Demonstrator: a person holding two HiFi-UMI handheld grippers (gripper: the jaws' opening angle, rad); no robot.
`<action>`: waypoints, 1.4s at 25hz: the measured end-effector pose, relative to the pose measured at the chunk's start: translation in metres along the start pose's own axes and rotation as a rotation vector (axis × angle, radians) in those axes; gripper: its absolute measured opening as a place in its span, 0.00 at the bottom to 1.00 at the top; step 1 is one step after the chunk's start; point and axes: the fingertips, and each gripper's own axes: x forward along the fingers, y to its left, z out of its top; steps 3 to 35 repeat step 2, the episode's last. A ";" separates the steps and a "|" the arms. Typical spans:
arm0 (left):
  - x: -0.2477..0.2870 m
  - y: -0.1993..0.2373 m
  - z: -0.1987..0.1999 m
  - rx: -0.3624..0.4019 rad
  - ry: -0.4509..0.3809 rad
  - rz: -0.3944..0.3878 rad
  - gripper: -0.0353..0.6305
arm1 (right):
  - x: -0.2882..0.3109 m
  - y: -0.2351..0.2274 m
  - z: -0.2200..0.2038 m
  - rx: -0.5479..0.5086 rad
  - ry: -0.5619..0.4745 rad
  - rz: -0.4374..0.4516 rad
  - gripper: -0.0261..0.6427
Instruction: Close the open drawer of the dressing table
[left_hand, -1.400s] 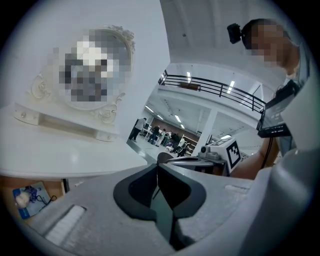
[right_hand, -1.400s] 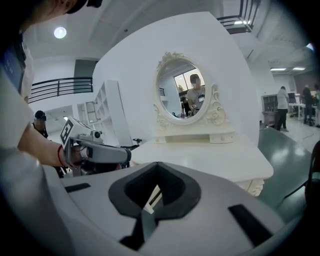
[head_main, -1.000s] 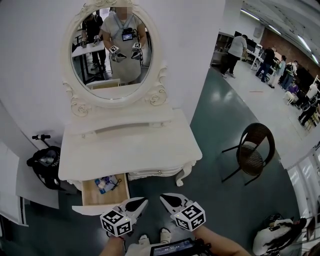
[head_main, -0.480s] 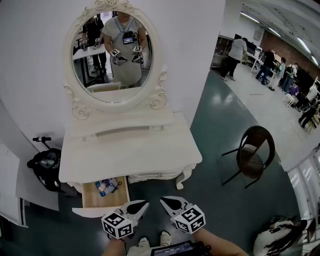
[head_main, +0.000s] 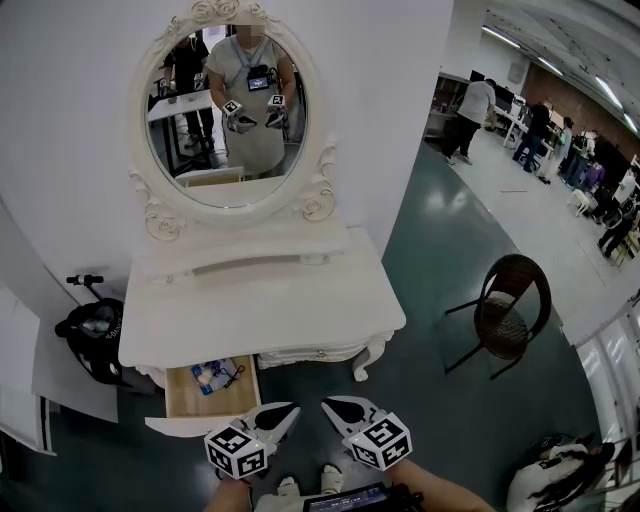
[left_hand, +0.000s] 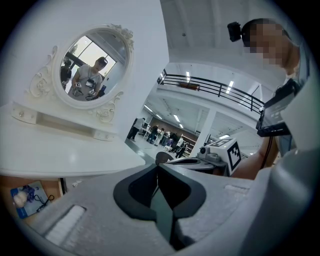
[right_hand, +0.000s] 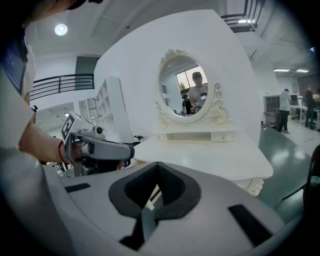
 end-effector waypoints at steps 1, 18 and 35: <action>0.000 0.001 0.000 0.000 0.001 0.000 0.07 | 0.000 0.000 0.000 -0.001 0.001 0.000 0.06; 0.001 0.001 0.000 0.000 0.001 0.000 0.07 | 0.001 0.000 0.000 -0.002 0.001 0.000 0.06; 0.001 0.001 0.000 0.000 0.001 0.000 0.07 | 0.001 0.000 0.000 -0.002 0.001 0.000 0.06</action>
